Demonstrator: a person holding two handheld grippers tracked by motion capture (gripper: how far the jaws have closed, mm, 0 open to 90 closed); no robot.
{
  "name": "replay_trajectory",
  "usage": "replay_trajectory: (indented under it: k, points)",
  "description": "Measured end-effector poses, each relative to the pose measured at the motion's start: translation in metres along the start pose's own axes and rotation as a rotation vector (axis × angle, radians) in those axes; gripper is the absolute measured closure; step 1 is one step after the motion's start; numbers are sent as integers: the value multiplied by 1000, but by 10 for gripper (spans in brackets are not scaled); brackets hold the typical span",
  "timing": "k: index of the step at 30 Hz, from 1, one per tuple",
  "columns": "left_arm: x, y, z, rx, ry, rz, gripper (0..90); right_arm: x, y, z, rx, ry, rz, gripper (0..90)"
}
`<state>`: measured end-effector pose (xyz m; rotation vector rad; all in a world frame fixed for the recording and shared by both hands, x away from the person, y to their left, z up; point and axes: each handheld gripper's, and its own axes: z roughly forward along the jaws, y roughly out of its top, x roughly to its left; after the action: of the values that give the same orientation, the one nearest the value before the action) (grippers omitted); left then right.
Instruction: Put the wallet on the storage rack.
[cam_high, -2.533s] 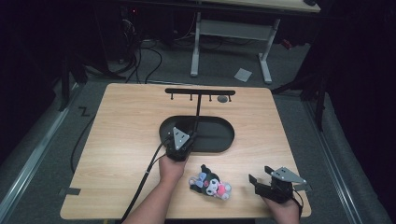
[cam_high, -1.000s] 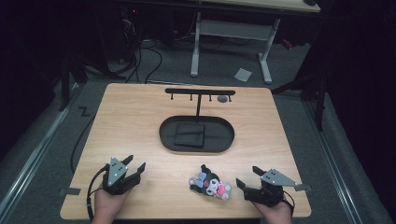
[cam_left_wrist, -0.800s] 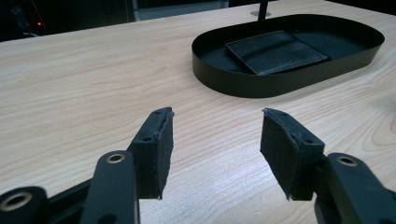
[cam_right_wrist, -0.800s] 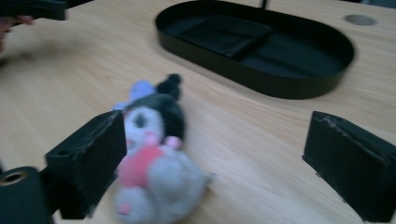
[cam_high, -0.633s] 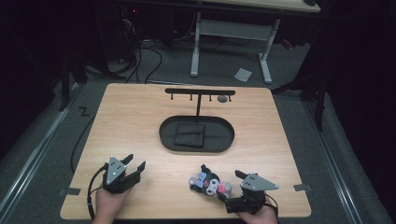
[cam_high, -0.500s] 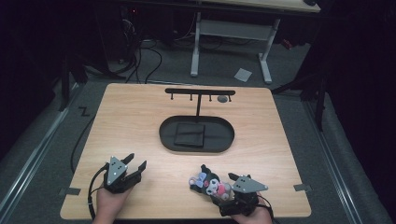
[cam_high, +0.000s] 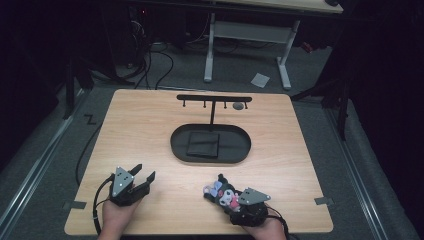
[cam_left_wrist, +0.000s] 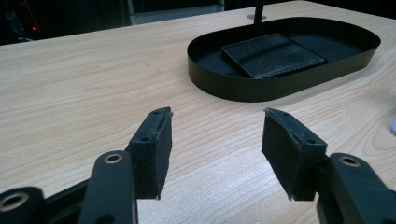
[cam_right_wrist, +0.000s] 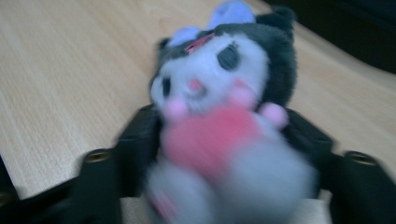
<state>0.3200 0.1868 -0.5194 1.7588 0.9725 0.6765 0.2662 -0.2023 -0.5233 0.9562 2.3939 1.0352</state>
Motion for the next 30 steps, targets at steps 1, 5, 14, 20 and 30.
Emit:
replay_trajectory:
  k: [1,5,14,20,30]
  points:
    - [0,0,0,-2,1,0,433,-2,0,-4,-18,-11,9,407]
    - [2,0,-2,-8,-2,-12,433,-18,0,-17,-63,-55,55,417]
    - [2,1,-2,-7,-11,-14,432,-57,-21,-46,-88,-175,176,416]
    - [1,1,-2,-8,-17,-15,432,-68,-44,-52,-36,-183,237,412]
    - [1,0,0,2,-23,-22,431,-71,-50,-49,8,-170,274,313]
